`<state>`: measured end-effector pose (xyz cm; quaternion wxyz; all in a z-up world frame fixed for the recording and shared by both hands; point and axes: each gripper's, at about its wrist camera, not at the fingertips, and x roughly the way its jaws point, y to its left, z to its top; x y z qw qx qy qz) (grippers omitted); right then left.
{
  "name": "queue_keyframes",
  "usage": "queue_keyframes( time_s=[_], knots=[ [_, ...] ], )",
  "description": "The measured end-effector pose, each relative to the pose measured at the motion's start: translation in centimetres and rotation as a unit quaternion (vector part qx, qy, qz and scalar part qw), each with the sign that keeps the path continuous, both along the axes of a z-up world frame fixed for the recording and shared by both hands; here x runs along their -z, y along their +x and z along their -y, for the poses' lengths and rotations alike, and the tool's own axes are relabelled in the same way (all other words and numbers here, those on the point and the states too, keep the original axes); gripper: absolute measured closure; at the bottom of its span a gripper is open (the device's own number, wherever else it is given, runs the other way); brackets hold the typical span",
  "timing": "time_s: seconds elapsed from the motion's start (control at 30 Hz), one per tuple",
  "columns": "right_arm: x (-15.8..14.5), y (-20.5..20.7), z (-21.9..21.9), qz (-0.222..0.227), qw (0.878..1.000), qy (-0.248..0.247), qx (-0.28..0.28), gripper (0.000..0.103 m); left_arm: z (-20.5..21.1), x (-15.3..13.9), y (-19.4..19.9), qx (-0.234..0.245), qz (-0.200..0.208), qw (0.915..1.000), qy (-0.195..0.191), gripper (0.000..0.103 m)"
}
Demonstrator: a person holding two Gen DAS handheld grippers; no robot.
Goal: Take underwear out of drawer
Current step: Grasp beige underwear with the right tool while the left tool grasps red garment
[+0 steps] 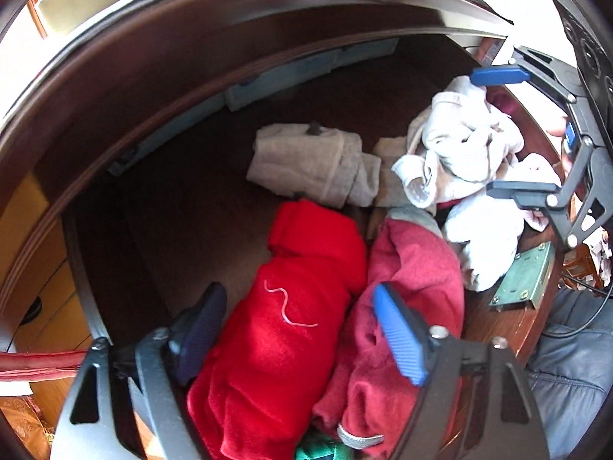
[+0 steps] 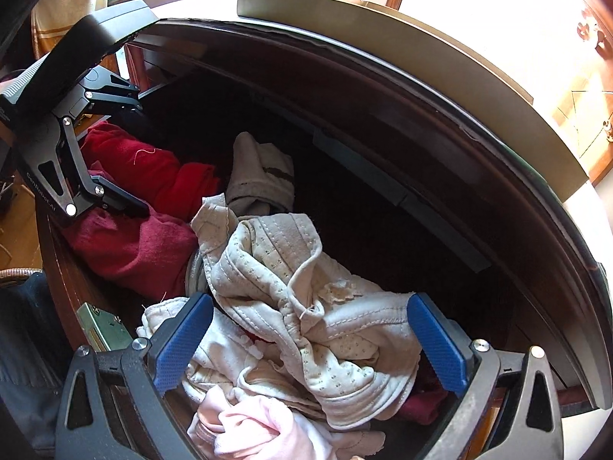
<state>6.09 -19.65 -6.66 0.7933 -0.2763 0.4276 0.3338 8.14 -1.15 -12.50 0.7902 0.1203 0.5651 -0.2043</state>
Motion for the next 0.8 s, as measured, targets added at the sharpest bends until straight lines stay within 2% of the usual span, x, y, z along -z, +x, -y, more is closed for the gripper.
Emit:
queue_keyframes(
  time_s=[0.03, 0.13, 0.2, 0.3, 0.57, 0.63, 0.7, 0.8],
  knots=[
    [0.2, 0.2, -0.2, 0.000, 1.000, -0.006, -0.001, 0.001, 0.2, 0.1, -0.2, 0.002, -0.001, 1.0000, -0.003, 0.040],
    [0.6, 0.6, -0.8, -0.003, 1.000, -0.016, 0.000, 0.002, -0.2, -0.4, -1.1, 0.007, 0.011, 0.9999, 0.006, 0.044],
    [0.7, 0.8, -0.8, -0.013, 1.000, -0.013, 0.000, 0.006, -0.1, -1.0, -1.6, 0.015, 0.014, 0.9997, 0.015, 0.045],
    [1.7, 1.6, -0.9, -0.034, 0.999, -0.017, -0.003, 0.022, -0.1, -0.8, -1.4, 0.017, 0.004, 0.9997, 0.014, 0.045],
    [2.7, 2.0, -1.2, -0.046, 0.998, -0.035, -0.003, 0.024, 0.8, -0.2, -0.8, 0.016, 0.001, 0.9995, 0.026, 0.042],
    [2.8, 2.0, -1.1, -0.048, 0.998, -0.033, -0.001, 0.040, 1.2, -0.3, -1.0, 0.018, 0.009, 0.9994, 0.029, 0.045],
    [2.7, 2.2, -0.8, -0.053, 0.998, -0.020, 0.006, 0.052, 1.5, -0.3, -1.5, 0.015, 0.019, 0.9992, 0.031, 0.051],
    [2.3, 2.4, 0.0, -0.054, 0.998, 0.009, 0.017, 0.059, 1.3, -0.6, -1.9, 0.014, 0.031, 0.9991, 0.026, 0.060]
  ],
)
